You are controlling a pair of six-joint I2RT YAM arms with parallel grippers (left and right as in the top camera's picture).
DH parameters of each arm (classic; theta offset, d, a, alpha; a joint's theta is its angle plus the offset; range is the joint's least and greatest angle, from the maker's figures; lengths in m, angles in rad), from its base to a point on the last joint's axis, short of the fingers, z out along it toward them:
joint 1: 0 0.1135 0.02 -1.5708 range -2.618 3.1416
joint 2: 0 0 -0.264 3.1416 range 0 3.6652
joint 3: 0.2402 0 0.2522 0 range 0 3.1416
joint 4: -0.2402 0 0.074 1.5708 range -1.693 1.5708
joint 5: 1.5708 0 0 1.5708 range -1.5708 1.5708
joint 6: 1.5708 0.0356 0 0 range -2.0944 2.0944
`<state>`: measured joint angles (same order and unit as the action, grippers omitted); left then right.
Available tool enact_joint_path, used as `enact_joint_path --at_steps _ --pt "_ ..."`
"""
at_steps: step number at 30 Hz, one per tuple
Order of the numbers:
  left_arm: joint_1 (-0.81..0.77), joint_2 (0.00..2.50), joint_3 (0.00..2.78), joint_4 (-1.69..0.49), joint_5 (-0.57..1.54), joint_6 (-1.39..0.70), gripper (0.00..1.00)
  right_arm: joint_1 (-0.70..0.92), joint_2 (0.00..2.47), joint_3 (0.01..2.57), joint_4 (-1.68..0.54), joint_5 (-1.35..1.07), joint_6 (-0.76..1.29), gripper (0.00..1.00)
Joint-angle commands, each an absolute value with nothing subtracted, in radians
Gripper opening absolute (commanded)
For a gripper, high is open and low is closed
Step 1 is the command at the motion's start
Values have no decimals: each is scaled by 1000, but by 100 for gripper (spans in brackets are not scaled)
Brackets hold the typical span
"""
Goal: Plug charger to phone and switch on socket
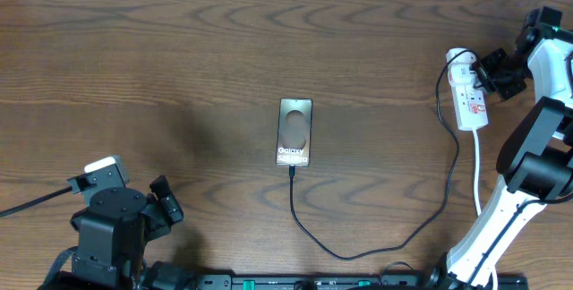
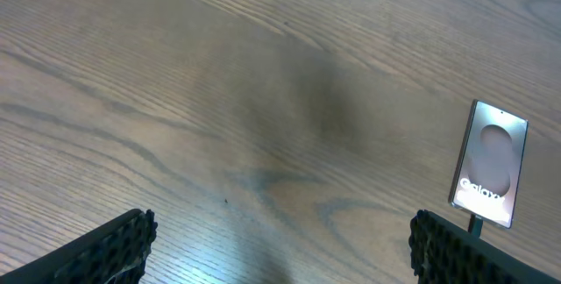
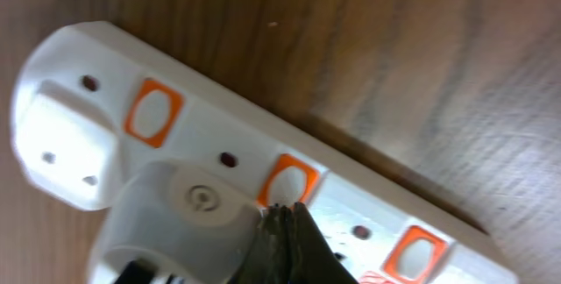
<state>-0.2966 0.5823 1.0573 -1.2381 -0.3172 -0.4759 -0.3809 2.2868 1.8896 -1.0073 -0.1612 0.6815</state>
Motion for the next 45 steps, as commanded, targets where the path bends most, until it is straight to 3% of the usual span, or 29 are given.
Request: enact_joint_path --at_steps 1,31,45 --pt "-298 584 1058 -1242 -334 -492 94 -382 2286 1909 -1006 -216 695 1" --pt "-298 584 1058 -1243 -334 -492 94 -315 2357 1908 -1001 -202 694 1" --pt "-298 584 1058 -1242 -334 -492 94 -334 2434 1908 -1028 -346 680 1"
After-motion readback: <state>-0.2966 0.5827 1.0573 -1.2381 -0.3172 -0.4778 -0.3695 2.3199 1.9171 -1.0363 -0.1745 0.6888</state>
